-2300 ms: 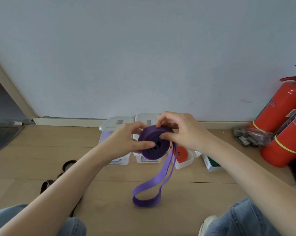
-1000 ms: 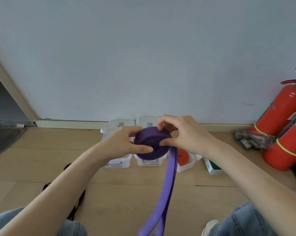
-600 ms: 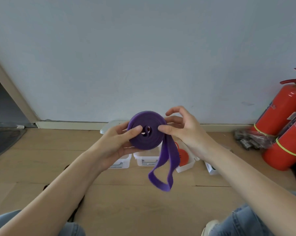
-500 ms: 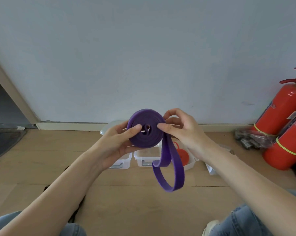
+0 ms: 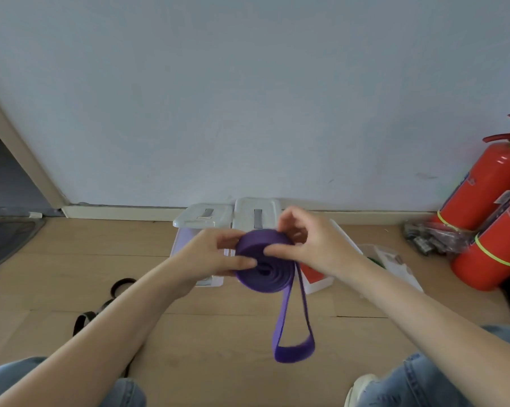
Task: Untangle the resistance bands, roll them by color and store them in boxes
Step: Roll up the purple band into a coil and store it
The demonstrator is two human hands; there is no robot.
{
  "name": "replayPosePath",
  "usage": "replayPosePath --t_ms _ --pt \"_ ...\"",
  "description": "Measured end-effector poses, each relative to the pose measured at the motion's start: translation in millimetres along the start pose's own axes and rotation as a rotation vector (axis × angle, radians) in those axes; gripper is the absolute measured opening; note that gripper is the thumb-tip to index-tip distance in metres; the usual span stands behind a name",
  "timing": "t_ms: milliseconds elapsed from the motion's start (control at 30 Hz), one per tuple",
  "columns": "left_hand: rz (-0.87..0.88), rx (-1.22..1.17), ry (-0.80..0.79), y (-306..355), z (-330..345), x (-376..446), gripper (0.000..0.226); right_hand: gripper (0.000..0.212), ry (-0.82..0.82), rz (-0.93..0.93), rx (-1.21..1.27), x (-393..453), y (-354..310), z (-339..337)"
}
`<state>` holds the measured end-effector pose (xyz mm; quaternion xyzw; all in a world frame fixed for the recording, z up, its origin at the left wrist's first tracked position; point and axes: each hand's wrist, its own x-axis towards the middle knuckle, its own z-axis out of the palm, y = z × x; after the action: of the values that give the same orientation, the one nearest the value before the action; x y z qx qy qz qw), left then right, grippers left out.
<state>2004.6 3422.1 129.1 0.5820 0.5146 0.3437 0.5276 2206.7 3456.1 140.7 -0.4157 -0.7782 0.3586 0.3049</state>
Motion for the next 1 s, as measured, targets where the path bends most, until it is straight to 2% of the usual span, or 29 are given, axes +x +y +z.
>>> replayPosePath --t_ms 100,167,233,300,367,433,533,767,867,1000 --pt "-0.019 -0.314 0.025 9.4 -11.5 1.4 0.04 0.033 0.072 0.025 0.281 5.8 -1.5 -3.4" --pt "-0.036 -0.439 0.049 12.2 -15.2 3.1 0.044 0.032 0.129 0.018 0.343 8.1 -2.4 -0.6" --pt "-0.049 -0.466 0.045 11.6 -16.3 4.7 0.044 0.028 0.175 0.009 0.331 9.4 -4.5 0.6" --pt "-0.054 -0.291 0.014 10.0 -16.4 4.5 0.04 0.028 0.149 -0.02 0.249 9.9 -5.8 -2.6" --pt "-0.03 0.034 -0.004 7.6 -15.4 5.1 0.037 0.031 0.07 -0.064 0.09 9.1 -5.6 -5.8" --pt "-0.006 0.188 -0.032 3.0 -9.9 5.4 0.035 0.032 -0.03 -0.09 -0.085 6.5 -5.0 -3.8" --pt "-0.002 0.244 -0.057 -5.3 -0.4 3.7 0.029 0.031 -0.103 -0.078 -0.185 1.0 -2.5 -0.3" --pt "-0.018 0.325 -0.072 -14.1 7.1 0.5 0.029 0.03 -0.228 -0.013 -0.183 -5.5 -0.2 -2.5" --pt "-0.035 0.203 -0.059 -12.4 5.8 -2.6 0.03 0.031 -0.177 0.012 -0.051 -7.3 1.0 -2.0" --pt "-0.062 -0.19 0.02 0.4 -3.3 -0.7 0.041 0.049 -0.057 0.027 0.239 -5.0 2.6 -5.2"
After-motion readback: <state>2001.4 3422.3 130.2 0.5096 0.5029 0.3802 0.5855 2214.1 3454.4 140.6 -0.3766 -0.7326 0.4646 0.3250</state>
